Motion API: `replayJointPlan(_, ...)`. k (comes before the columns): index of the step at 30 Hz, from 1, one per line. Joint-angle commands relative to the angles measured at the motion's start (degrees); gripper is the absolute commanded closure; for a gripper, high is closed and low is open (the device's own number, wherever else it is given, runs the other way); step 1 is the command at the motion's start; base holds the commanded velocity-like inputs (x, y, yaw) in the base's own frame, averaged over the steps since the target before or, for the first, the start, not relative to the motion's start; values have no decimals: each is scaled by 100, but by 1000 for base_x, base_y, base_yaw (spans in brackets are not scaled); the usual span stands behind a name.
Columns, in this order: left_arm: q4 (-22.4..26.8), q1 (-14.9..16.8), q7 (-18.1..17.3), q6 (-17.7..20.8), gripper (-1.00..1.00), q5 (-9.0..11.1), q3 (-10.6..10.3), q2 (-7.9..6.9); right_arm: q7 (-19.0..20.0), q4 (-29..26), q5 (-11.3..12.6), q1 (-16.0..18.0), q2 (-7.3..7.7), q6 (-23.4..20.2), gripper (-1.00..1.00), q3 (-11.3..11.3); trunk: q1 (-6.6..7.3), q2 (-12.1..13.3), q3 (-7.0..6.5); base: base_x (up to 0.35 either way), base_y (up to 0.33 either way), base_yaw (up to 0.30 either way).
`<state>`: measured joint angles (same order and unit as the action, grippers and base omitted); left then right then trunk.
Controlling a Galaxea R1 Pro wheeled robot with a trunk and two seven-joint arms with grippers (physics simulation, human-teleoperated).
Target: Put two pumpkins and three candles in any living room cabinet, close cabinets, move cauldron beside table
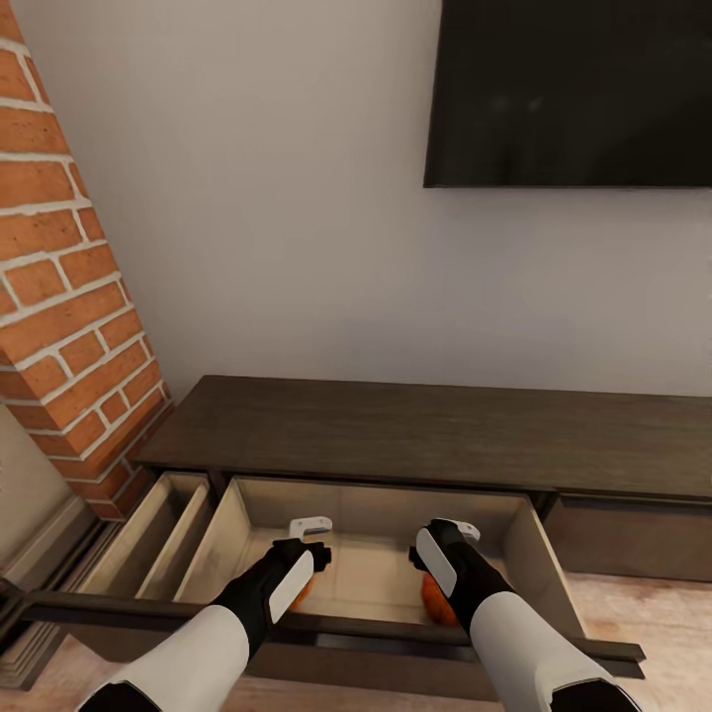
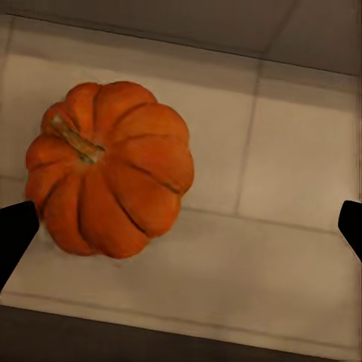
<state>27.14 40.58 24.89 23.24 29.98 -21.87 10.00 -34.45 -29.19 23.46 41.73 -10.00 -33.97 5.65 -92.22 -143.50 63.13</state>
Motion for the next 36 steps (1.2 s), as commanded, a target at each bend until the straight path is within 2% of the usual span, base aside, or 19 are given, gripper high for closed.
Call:
replayJointPlan(1,21,3,43,37,-100,41,-14,0,-44,-8,36,2,0,-22,-100,15,3,0,-17,0,0,0)
replayJointPlan(7,149,3,35,234,-100,68,12,0,-44,-8,36,2,0,-22,-100,15,19,8,-150,-1,0,0)
replayJointPlan(14,152,3,34,251,-100,69,34,0,-15,-8,73,2,0,-22,-100,-12,37,17,-305,-123,0,0)
replayJointPlan(15,151,3,34,251,-100,69,34,0,41,-8,78,2,0,-22,-100,-23,39,18,-328,-15,0,0)
replayJointPlan(18,153,3,34,253,-100,69,35,0,635,-8,93,2,0,-22,-100,-52,47,22,-394,-5,0,0)
replayJointPlan(21,152,3,30,259,-100,69,39,0,968,-8,108,2,0,-26,-100,-145,55,27,-460,-1,0,0)
replayJointPlan(25,153,3,21,262,-100,69,42,0,1033,-8,108,2,17,-36,-100,-523,143,188,-532,0,0,0)
replayJointPlan(28,155,3,18,267,-100,76,43,0,1018,-8,103,2,23,-58,-100,-606,209,308,-586,-27,0,0)
replayJointPlan(36,151,3,25,263,-100,78,60,0,994,-8,61,2,16,-71,-100,-612,385,629,-730,-119,0,0)
